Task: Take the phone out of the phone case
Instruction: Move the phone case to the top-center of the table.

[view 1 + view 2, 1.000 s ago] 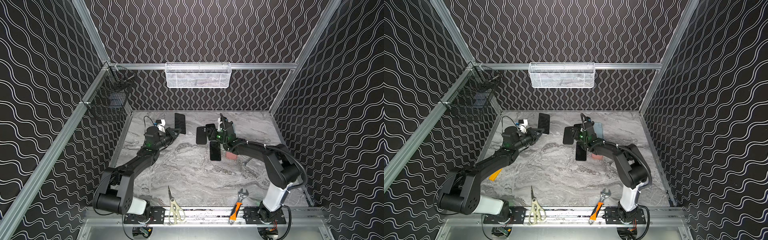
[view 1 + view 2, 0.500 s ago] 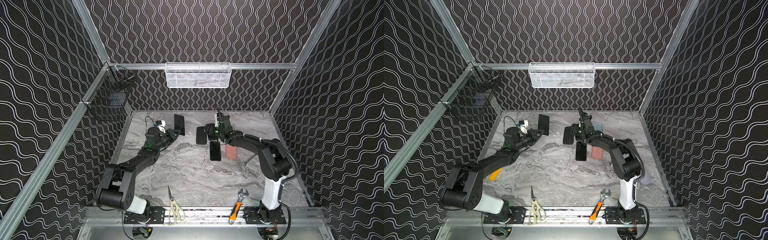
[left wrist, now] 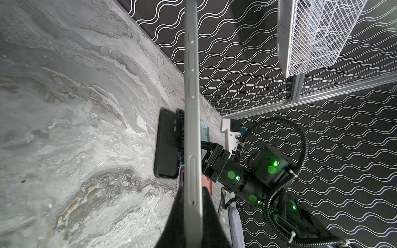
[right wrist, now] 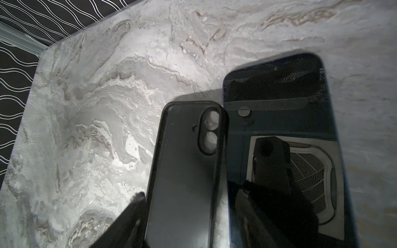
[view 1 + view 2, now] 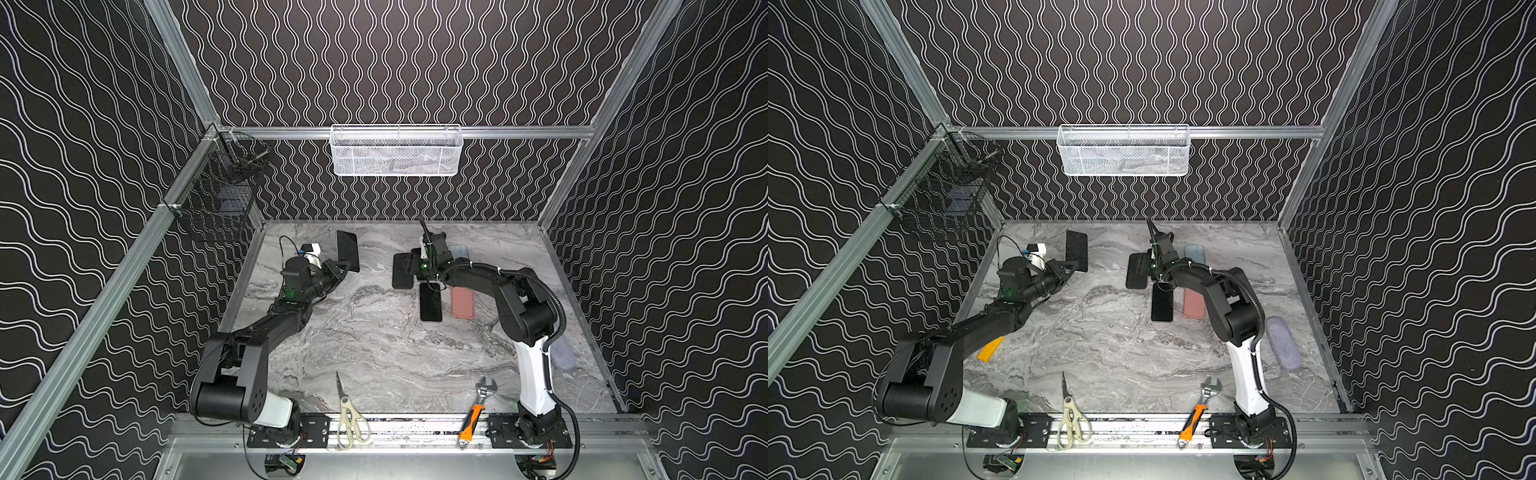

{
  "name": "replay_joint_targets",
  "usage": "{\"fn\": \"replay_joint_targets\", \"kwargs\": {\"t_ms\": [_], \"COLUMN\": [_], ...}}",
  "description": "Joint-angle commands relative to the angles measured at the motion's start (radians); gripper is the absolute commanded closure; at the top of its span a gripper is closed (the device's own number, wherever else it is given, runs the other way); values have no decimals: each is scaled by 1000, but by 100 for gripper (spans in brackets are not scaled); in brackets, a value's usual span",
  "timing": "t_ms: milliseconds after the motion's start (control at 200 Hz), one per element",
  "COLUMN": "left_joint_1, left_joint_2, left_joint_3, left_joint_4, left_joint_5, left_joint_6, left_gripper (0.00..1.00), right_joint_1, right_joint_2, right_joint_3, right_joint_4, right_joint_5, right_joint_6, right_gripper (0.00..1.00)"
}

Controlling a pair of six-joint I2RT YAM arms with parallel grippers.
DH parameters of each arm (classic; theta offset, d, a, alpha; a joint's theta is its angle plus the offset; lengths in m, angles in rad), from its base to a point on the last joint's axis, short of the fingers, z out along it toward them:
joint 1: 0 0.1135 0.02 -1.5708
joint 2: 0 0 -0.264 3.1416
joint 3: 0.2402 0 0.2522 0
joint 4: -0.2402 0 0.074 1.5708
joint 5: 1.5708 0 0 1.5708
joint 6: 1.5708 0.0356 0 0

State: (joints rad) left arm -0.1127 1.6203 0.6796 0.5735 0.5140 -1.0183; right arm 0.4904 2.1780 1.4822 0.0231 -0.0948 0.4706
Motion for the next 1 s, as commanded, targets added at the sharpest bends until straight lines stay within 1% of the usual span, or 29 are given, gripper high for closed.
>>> {"fn": "replay_joint_targets", "kwargs": {"t_ms": [0, 415, 736, 881, 991], "left_joint_1": [4, 11, 12, 11, 9], "left_joint_2": [7, 16, 25, 53, 80], "left_joint_3": [6, 6, 13, 18, 18], "left_joint_4": [64, 63, 62, 63, 65], "left_joint_5": [17, 28, 34, 42, 45], "left_joint_6": [20, 26, 28, 46, 58], "left_gripper": [100, 100, 100, 100, 100], "right_joint_1": [8, 33, 45, 45, 43], "right_joint_2": [7, 36, 44, 15, -50], "right_joint_3": [9, 25, 42, 14, -30], "right_joint_4": [0, 28, 47, 70, 73], "right_joint_5": [-6, 0, -20, -22, -10], "right_joint_6": [5, -4, -15, -18, -29], "right_gripper": [33, 33, 33, 33, 33]}}
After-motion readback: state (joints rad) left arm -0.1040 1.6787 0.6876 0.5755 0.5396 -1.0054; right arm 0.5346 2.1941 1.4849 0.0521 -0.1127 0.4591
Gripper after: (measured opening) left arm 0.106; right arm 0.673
